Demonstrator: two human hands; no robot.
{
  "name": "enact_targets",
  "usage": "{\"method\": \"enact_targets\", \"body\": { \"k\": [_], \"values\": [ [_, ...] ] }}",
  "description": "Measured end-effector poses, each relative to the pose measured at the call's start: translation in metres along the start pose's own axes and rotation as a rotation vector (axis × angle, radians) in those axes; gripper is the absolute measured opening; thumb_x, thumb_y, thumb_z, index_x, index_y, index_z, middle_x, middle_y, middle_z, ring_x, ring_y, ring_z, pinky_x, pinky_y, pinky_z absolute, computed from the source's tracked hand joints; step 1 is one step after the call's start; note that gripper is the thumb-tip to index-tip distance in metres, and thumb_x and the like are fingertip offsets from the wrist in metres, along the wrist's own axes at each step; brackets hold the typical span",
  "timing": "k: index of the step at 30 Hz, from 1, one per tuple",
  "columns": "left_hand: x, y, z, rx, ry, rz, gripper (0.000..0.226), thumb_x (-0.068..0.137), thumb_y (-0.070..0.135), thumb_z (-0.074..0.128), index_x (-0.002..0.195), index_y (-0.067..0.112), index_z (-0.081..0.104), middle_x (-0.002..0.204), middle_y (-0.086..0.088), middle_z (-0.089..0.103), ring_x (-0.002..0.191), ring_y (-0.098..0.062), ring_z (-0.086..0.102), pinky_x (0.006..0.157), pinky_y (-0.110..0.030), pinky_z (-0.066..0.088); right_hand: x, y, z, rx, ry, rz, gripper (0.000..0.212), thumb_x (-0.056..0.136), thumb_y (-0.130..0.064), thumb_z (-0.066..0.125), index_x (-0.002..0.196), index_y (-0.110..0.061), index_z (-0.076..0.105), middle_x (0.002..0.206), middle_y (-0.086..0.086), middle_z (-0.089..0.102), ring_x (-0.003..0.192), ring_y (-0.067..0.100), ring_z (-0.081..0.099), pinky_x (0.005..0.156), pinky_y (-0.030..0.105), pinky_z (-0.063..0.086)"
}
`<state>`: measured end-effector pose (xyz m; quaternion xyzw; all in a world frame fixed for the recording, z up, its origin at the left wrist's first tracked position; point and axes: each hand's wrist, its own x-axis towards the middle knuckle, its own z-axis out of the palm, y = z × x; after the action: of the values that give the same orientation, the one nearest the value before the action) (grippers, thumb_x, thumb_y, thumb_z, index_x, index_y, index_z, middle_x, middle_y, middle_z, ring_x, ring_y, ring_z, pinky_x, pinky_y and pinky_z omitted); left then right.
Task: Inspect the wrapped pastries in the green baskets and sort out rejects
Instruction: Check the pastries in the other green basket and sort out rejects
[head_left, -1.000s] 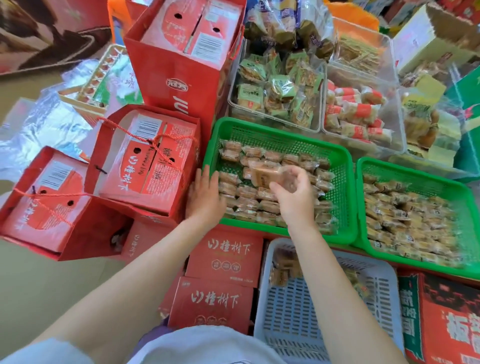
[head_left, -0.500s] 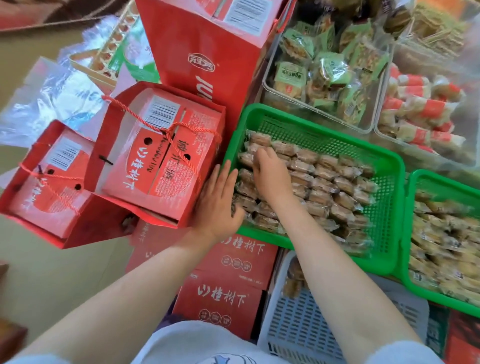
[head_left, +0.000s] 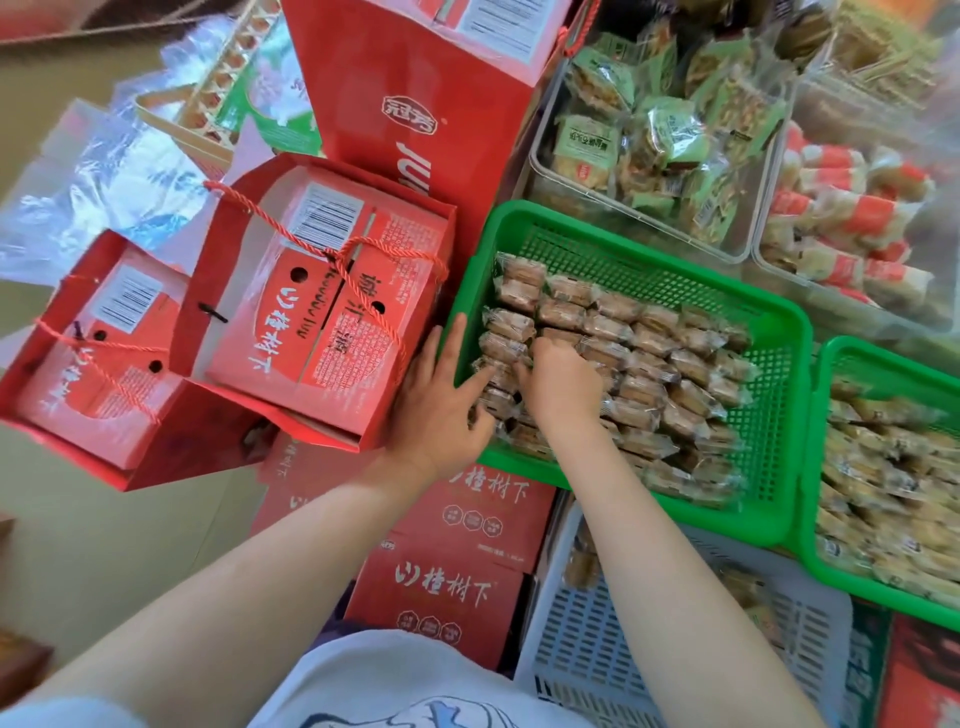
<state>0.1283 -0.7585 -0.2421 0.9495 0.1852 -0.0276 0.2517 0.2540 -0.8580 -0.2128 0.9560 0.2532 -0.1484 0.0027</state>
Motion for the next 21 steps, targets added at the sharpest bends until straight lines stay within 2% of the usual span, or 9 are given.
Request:
{"method": "enact_targets", "body": {
  "k": [4, 8, 11, 13, 14, 16, 18, 19, 21],
  "values": [
    [0.000, 0.001, -0.002, 0.012, -0.015, -0.010, 0.055, 0.085, 0.033, 0.053, 0.139, 0.031, 0.058, 0.169, -0.004, -0.005, 0.154, -0.031, 0.003, 0.118, -0.053, 0.021, 0.004, -0.005, -0.002, 0.413, 0.020, 0.108, 0.015, 0.100, -0.016, 0.055, 0.103, -0.012, 0.070, 0.094, 0.003, 0.067, 0.084, 0.021, 0.063, 0.067, 0.033, 0.053],
    [-0.001, 0.003, -0.005, -0.013, -0.054, -0.022, 0.055, 0.088, 0.033, 0.054, 0.143, 0.033, 0.053, 0.168, -0.001, -0.012, 0.154, -0.028, -0.005, 0.120, -0.053, 0.017, -0.005, -0.001, -0.031, 0.949, -0.052, 0.233, 0.009, 0.097, -0.021, 0.062, 0.093, -0.021, 0.070, 0.101, 0.002, 0.067, 0.091, 0.014, 0.059, 0.082, 0.034, 0.049],
    [0.000, 0.004, -0.011, -0.013, -0.052, -0.023, 0.057, 0.092, 0.033, 0.052, 0.148, 0.025, 0.047, 0.168, -0.003, -0.013, 0.154, -0.027, -0.013, 0.122, -0.052, 0.016, -0.026, 0.006, -0.056, 1.231, -0.123, 0.246, 0.012, 0.099, -0.020, 0.059, 0.090, -0.022, 0.067, 0.108, 0.001, 0.067, 0.106, 0.021, 0.063, 0.079, 0.034, 0.053],
    [-0.004, 0.009, -0.017, -0.051, -0.058, -0.038, 0.060, 0.098, 0.031, 0.048, 0.155, 0.016, 0.034, 0.169, -0.006, -0.007, 0.154, -0.025, -0.014, 0.125, -0.048, 0.010, -0.046, 0.010, -0.075, 1.514, -0.117, 0.245, 0.015, 0.101, -0.012, 0.053, 0.089, -0.014, 0.063, 0.101, 0.005, 0.069, 0.101, 0.022, 0.065, 0.077, 0.033, 0.054],
    [-0.010, 0.016, -0.025, -0.168, -0.044, -0.069, 0.059, 0.100, 0.031, 0.047, 0.155, 0.016, 0.032, 0.169, -0.006, 0.004, 0.155, -0.024, -0.008, 0.126, -0.044, 0.010, -0.059, 0.012, -0.085, 1.658, -0.115, 0.241, 0.015, 0.102, -0.009, 0.050, 0.092, -0.010, 0.061, 0.097, 0.006, 0.070, 0.095, 0.021, 0.066, 0.076, 0.033, 0.055],
    [-0.029, 0.039, -0.056, -0.626, 0.006, -0.208, 0.045, 0.104, 0.035, 0.043, 0.147, 0.024, 0.046, 0.156, -0.002, 0.043, 0.149, -0.022, 0.029, 0.120, -0.039, 0.026, -0.086, 0.015, -0.101, 1.864, -0.125, 0.232, 0.016, 0.104, -0.009, 0.044, 0.101, -0.004, 0.059, 0.093, 0.009, 0.072, 0.088, 0.021, 0.068, 0.075, 0.033, 0.057],
    [-0.048, 0.064, -0.093, -1.216, -0.055, -0.453, 0.036, 0.107, 0.039, 0.035, 0.130, 0.031, 0.061, 0.123, 0.002, 0.070, 0.118, -0.018, 0.062, 0.102, -0.036, 0.046, -0.114, 0.015, -0.109, 1.957, -0.133, 0.229, 0.019, 0.104, -0.012, 0.042, 0.104, -0.004, 0.059, 0.094, 0.011, 0.072, 0.087, 0.022, 0.069, 0.076, 0.033, 0.058],
    [-0.056, 0.072, -0.109, -1.420, -0.095, -0.525, 0.036, 0.107, 0.041, 0.035, 0.124, 0.030, 0.065, 0.108, 0.000, 0.075, 0.103, -0.019, 0.070, 0.092, -0.036, 0.053, -0.127, 0.014, -0.111, 1.978, -0.132, 0.233, 0.019, 0.104, -0.013, 0.042, 0.104, -0.005, 0.059, 0.094, 0.011, 0.071, 0.087, 0.023, 0.069, 0.077, 0.033, 0.058],
    [-0.076, 0.077, -0.130, -1.563, -0.092, -0.431, 0.028, 0.101, 0.035, 0.053, 0.120, 0.020, 0.067, 0.091, -0.004, 0.076, 0.083, -0.023, 0.073, 0.069, -0.036, 0.060, -0.151, 0.008, -0.113, 2.021, -0.106, 0.255, 0.015, 0.104, -0.011, 0.042, 0.103, -0.006, 0.057, 0.093, 0.012, 0.070, 0.085, 0.023, 0.068, 0.074, 0.033, 0.059]
  ]
}}
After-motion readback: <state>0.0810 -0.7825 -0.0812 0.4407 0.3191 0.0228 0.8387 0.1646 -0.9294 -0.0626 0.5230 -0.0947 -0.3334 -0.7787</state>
